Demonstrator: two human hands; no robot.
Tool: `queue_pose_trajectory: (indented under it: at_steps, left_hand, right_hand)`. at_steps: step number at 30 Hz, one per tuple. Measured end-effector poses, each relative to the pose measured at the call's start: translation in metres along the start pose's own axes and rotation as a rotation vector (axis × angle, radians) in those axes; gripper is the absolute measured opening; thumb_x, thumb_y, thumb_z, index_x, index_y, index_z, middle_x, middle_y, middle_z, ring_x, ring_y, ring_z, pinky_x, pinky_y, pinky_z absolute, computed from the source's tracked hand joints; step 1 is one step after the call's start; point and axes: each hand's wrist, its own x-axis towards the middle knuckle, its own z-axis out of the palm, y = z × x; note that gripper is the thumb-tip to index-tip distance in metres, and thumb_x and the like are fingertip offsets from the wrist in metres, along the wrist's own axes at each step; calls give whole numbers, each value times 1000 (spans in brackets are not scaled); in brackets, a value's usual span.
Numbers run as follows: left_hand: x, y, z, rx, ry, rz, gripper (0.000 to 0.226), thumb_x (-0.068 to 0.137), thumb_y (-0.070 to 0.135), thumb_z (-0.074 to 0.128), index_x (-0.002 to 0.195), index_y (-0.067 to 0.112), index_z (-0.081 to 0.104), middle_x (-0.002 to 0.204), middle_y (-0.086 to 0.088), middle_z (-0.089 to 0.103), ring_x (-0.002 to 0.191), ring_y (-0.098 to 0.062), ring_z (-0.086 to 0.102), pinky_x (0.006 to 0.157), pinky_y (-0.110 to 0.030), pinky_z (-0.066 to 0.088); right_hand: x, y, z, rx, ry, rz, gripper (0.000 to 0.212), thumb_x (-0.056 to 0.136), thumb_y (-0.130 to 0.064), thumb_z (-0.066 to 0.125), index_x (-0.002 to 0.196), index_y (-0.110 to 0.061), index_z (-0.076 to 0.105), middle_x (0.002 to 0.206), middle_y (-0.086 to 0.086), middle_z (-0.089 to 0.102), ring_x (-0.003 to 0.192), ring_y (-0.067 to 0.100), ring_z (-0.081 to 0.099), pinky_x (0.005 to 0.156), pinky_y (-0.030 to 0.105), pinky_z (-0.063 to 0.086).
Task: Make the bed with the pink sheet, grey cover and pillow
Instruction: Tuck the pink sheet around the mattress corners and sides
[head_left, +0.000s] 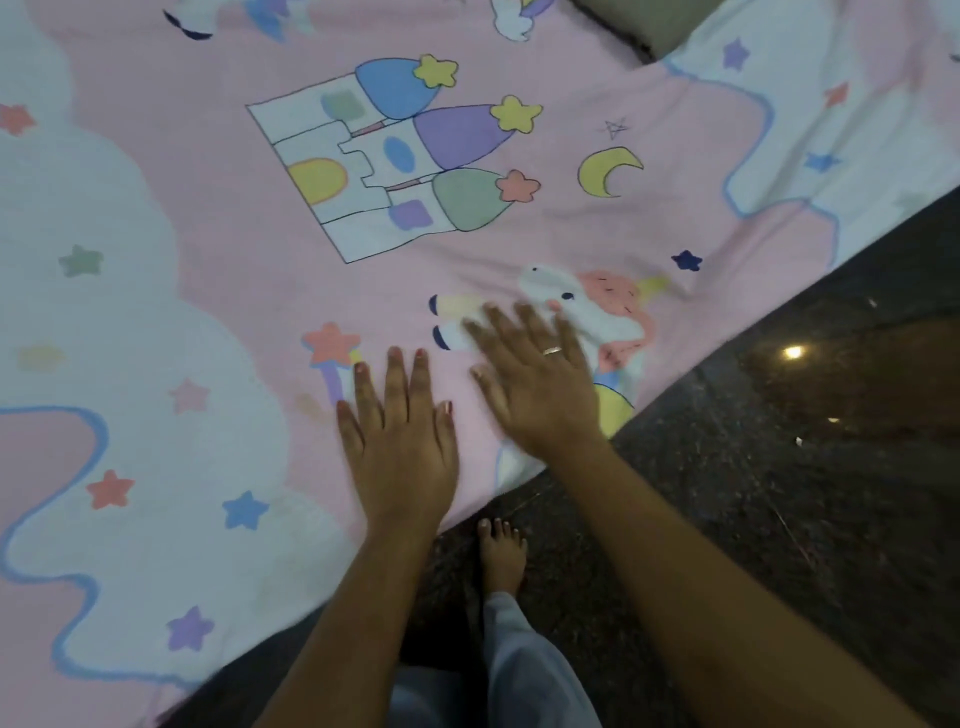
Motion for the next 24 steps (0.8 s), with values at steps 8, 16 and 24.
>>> queue_pose_trajectory:
  at_steps: [8, 16, 24]
  left_hand:
    - [9, 51, -3, -72, -66, 14, 59, 96, 46, 26, 147, 18, 34, 152, -7, 33, 140, -33, 28, 110, -54, 21]
    - [6, 73, 4, -59, -49, 52, 60, 95, 47, 28, 147, 18, 34, 152, -7, 34, 139, -33, 30, 110, -53, 24]
    - [3, 83, -5, -141, -89, 125, 57, 96, 46, 27, 149, 24, 25, 154, -3, 29, 143, -28, 23, 112, -52, 20]
  right_hand:
    - [-27, 138, -30, 501, 297, 1252, 88, 86, -76, 18, 153, -19, 11, 159, 10, 10, 145, 31, 11, 115, 44, 10]
    - [-13, 104, -4, 1346, 505, 1453, 30, 100, -32, 41, 116, -15, 60, 110, 5, 65, 96, 22, 63, 85, 42, 56]
    - [-22, 163, -34, 436, 213, 1166, 39, 100, -19, 35, 115, 8, 60, 114, 29, 61, 103, 39, 58, 82, 40, 43]
